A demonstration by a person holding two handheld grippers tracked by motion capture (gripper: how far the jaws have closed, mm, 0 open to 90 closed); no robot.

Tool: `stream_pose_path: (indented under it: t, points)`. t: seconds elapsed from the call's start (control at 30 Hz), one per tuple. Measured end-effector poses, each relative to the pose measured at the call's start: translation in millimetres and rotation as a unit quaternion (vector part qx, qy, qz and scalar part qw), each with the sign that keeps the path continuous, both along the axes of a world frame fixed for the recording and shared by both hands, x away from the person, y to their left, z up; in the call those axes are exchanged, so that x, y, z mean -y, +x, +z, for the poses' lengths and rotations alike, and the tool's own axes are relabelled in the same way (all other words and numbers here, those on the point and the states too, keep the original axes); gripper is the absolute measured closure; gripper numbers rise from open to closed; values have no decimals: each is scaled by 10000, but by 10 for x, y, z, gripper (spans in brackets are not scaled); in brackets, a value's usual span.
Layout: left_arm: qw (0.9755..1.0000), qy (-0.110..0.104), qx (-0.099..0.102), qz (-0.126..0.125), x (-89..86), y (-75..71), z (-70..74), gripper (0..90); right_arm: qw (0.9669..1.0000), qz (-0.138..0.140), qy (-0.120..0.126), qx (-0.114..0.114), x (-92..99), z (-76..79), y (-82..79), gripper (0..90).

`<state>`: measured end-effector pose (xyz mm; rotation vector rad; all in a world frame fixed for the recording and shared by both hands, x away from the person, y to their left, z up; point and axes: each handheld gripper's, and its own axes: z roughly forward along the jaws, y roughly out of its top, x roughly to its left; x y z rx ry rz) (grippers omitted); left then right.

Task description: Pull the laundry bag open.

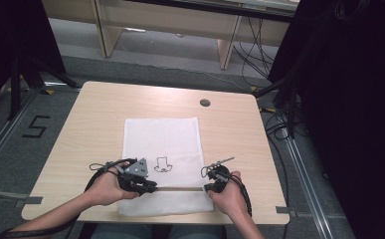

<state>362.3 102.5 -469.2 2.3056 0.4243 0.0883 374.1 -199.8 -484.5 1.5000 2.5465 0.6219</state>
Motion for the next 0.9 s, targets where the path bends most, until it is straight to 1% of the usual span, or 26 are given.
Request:
stream_pose_path:
  t: [0.03,0.07,0.1,0.13,0.17,0.2,0.23,0.27,0.3,0.33,0.37,0.4,0.5,0.57,0.6,0.63,0.8,0.83,0.87,0.9]
  points:
    - [9998,-121,-99,107,5,-16,-7,818,10000,-2,6,4,0,-1,0,900]
    - [10000,-30,-32,51,-7,-7,-5,818,10000,-1,-2,4,0,0,-1,900]
    - [9999,-104,-78,97,-8,-14,-7,818,10000,-3,-3,7,-1,-1,-1,900]
    - [9999,-101,-46,39,-12,-6,-8,818,10000,-1,3,6,0,-1,-1,900]
    - [9999,-70,-54,89,-16,-17,-12,817,10000,-3,1,5,-1,-1,-1,900]
    - [9998,-128,-111,120,-17,-20,-18,818,10000,-2,-3,9,-1,-1,-1,900]
    - [9998,-109,-106,114,-19,-21,-17,818,10000,-2,-4,13,-1,-1,-1,900]
    - [9999,-63,-50,63,-26,-15,-16,818,10000,-2,-7,5,-2,0,-2,900]
    - [9998,-107,-106,137,-27,-23,-17,818,10000,0,-9,12,-2,-1,-2,900]
    - [9999,-52,-69,101,-37,-15,-13,818,10000,0,-10,18,-1,-1,-2,900]
    - [9998,-120,-103,139,-28,-25,-17,818,10000,5,-14,17,-1,-1,-2,900]
    - [9998,-111,-101,130,-26,-25,-17,818,9999,-122,0,-99,-15,15,-13,900]
    - [9998,-99,-93,120,-34,-15,-15,818,9999,-82,9,-83,-15,21,-10,900]
    - [9999,-101,-75,71,-34,-2,-20,818,9999,-91,13,-88,-16,21,-10,900]
    - [9999,-93,-76,78,-33,-2,-20,818,9998,-138,4,-130,-21,24,-15,900]
    - [9999,-89,-74,72,-33,1,-21,817,9999,-116,-25,-88,-22,17,-8,900]
    - [9999,-92,-79,80,-33,5,-20,818,9999,-104,-40,-81,-27,17,-10,900]
    - [10000,-16,-45,37,-42,14,-17,818,9999,-121,-46,-72,-29,16,-11,900]
    - [9998,-54,-130,116,-39,0,-24,818,9999,-120,-46,-72,-30,16,-12,900]
    - [9998,-95,-140,134,-35,-3,-31,818,9999,-83,-59,-74,-29,22,-16,900]
